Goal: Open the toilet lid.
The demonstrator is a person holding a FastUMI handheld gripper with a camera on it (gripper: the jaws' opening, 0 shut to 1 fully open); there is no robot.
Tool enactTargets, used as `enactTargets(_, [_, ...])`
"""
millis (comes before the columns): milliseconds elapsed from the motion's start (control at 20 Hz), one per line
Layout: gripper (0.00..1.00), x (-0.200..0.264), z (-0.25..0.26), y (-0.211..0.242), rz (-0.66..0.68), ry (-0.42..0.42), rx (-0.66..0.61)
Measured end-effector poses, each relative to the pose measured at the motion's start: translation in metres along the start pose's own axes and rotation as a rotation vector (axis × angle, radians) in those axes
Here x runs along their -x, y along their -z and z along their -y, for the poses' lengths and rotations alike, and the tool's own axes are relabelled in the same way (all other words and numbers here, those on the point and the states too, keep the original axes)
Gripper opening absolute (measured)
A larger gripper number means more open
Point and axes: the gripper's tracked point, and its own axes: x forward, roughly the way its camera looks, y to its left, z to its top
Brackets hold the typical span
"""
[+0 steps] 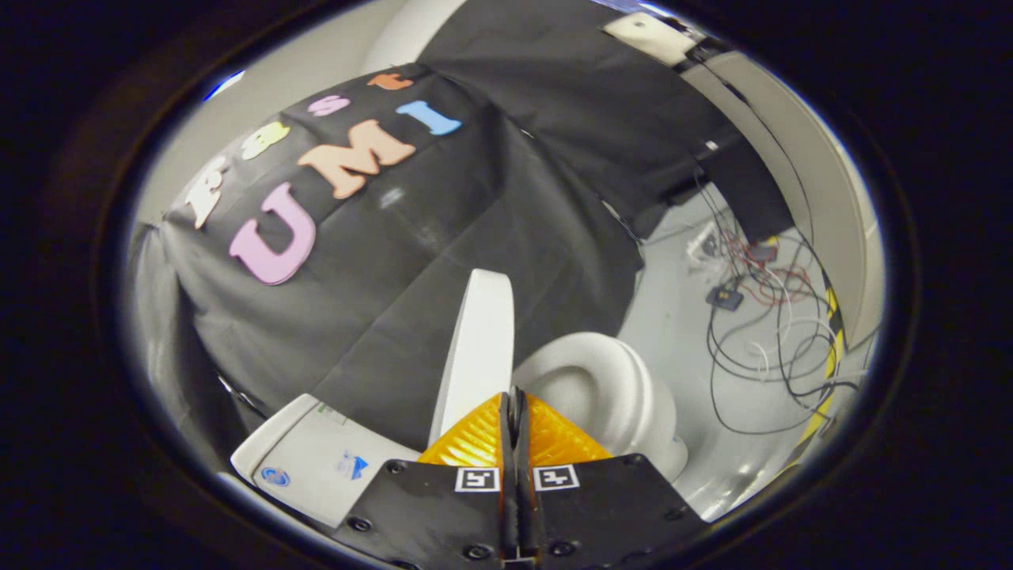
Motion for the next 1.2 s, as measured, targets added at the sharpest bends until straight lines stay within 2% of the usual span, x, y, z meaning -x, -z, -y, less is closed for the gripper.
enactTargets(350, [0.02, 0.023, -0.089, -0.007, -0.036, 0.040, 0.251])
enactTargets(600, [0.02, 0.033, -0.145, 0.001, -0.062, -0.027, 0.407])
enactTargets(700, [0.02, 0.039, -0.171, 0.007, -0.061, -0.069, 0.449])
enactTargets(900, [0.06, 0.047, -0.231, 0.034, -0.060, -0.208, 0.547])
enactTargets(1200, [0.08, 0.058, -0.288, 0.072, -0.092, -0.394, 0.648])
